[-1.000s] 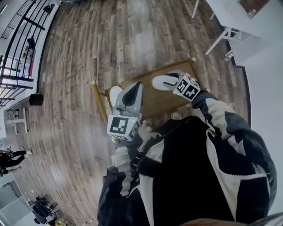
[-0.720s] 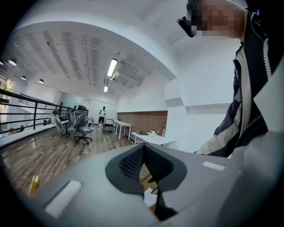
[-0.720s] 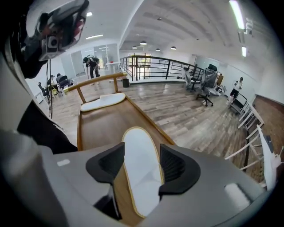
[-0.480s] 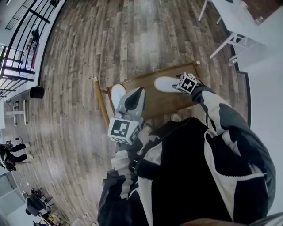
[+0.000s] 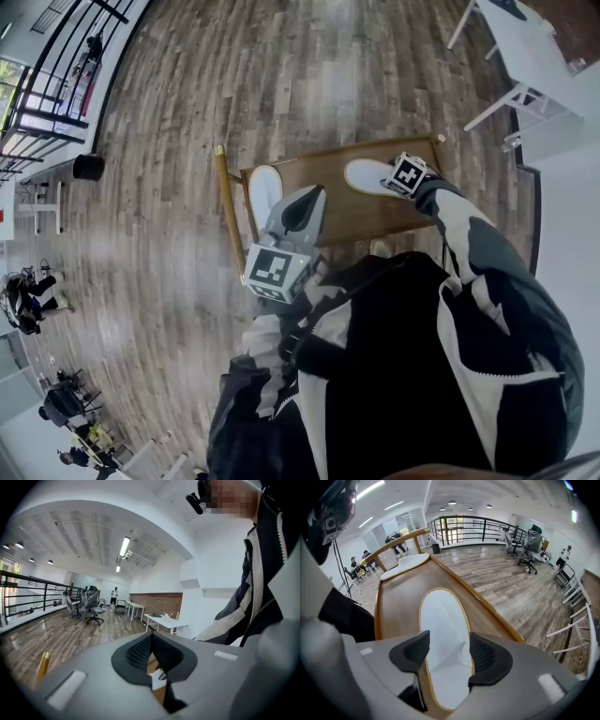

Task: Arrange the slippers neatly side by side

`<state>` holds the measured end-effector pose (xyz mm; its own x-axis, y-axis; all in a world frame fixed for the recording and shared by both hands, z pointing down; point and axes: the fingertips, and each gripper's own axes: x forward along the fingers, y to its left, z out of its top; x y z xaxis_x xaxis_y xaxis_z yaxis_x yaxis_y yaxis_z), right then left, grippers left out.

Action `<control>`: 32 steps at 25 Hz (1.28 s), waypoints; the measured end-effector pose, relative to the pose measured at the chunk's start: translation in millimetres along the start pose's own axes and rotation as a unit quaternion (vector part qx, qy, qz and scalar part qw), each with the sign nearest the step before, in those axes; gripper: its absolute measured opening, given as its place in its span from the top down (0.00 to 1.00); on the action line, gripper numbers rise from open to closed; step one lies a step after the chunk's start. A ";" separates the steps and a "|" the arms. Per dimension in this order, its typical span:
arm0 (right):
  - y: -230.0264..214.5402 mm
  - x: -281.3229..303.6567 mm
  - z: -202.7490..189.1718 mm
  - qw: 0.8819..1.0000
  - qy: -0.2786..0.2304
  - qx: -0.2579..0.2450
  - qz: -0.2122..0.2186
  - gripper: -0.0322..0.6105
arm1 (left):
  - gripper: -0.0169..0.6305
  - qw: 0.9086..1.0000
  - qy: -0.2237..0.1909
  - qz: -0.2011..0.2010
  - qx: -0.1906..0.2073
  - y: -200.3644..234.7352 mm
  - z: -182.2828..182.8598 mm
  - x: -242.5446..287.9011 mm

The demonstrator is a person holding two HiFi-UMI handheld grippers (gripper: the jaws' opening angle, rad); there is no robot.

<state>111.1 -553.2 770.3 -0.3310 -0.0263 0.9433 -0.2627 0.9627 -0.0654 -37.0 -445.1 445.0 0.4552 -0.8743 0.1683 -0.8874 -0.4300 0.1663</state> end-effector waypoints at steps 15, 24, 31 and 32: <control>16.8 -0.5 -12.1 0.999 0.030 0.008 0.039 0.91 | 0.94 0.999 -0.007 0.031 -0.021 20.8 1.6 -14.9; 24.5 -34.9 29.5 0.996 -0.073 0.043 -0.004 0.91 | 0.94 0.999 -0.011 0.025 -0.024 29.1 4.5 -31.2; 53.3 -70.8 71.7 0.988 -0.134 0.069 -0.014 0.91 | 0.94 1.000 -0.007 0.021 -0.021 41.4 0.2 -48.7; 57.8 -76.3 78.8 0.987 -0.143 0.075 -0.016 0.91 | 0.94 1.000 -0.008 0.021 -0.021 44.2 0.4 -52.1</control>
<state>49.7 -516.7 668.9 -0.5567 -0.1512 0.8168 -0.4005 0.9103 -0.1044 -99.9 -418.7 443.2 0.4153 -0.8954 0.1606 -0.9021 -0.3825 0.1999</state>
